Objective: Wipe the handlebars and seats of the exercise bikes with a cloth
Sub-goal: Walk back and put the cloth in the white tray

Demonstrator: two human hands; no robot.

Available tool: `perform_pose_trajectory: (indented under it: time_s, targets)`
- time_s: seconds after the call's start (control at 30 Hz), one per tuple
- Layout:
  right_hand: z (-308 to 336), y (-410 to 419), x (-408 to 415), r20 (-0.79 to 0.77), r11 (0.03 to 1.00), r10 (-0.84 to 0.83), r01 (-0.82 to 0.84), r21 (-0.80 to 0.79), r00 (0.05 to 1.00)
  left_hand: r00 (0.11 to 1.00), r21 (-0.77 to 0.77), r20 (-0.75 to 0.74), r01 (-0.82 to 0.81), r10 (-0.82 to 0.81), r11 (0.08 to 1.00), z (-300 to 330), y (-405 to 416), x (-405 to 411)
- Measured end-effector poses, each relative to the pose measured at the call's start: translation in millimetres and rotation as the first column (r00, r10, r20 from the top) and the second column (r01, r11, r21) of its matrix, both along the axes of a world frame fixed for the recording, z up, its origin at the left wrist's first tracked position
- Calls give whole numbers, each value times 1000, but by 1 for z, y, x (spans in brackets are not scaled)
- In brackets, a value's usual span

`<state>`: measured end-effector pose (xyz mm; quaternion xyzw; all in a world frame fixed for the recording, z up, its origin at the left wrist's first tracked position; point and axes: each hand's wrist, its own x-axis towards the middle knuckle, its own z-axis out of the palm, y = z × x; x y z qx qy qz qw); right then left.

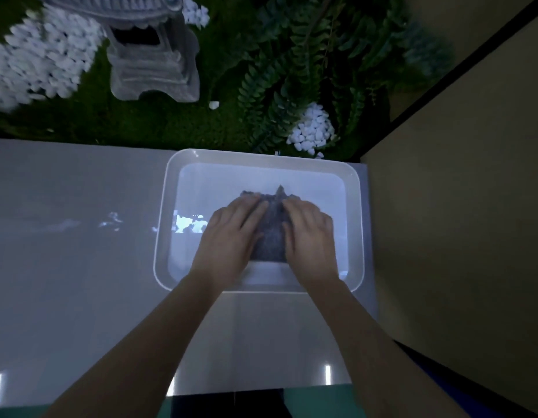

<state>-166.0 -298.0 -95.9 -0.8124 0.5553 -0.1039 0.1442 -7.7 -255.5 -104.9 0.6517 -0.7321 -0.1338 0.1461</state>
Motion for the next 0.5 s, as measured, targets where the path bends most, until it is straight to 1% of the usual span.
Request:
perform_pose_trajectory:
  time_s: [0.03,0.07,0.1,0.13,0.2,0.33,0.4,0.5]
  targets:
    - [-3,-1,-5,-69,991,128,-124,55,989,994,73,59,85,-89,994,-4,-1,4]
    - [-7,-2,-11,-147,971,214,-194,141,966,987,149,97,116,-131,982,-7,-1,8]
    - [-11,-3,-16,-225,953,259,-211,219,939,983,206,123,107,-134,973,-10,0,12]
    - [-14,-4,-21,-294,942,281,-204,265,914,982,227,145,84,-119,970,-13,2,13]
    - [-15,-6,-24,-365,939,289,-188,287,885,982,251,172,34,-79,967,-12,5,13]
    - [4,-10,-21,-347,947,223,-118,298,911,967,311,255,-64,-19,948,-4,8,9]
    - [19,-10,-20,-284,949,174,-83,305,943,964,321,265,-95,7,942,7,11,8]
    - [49,-9,-17,-215,962,121,-61,264,969,957,336,286,-144,44,931,32,13,13]
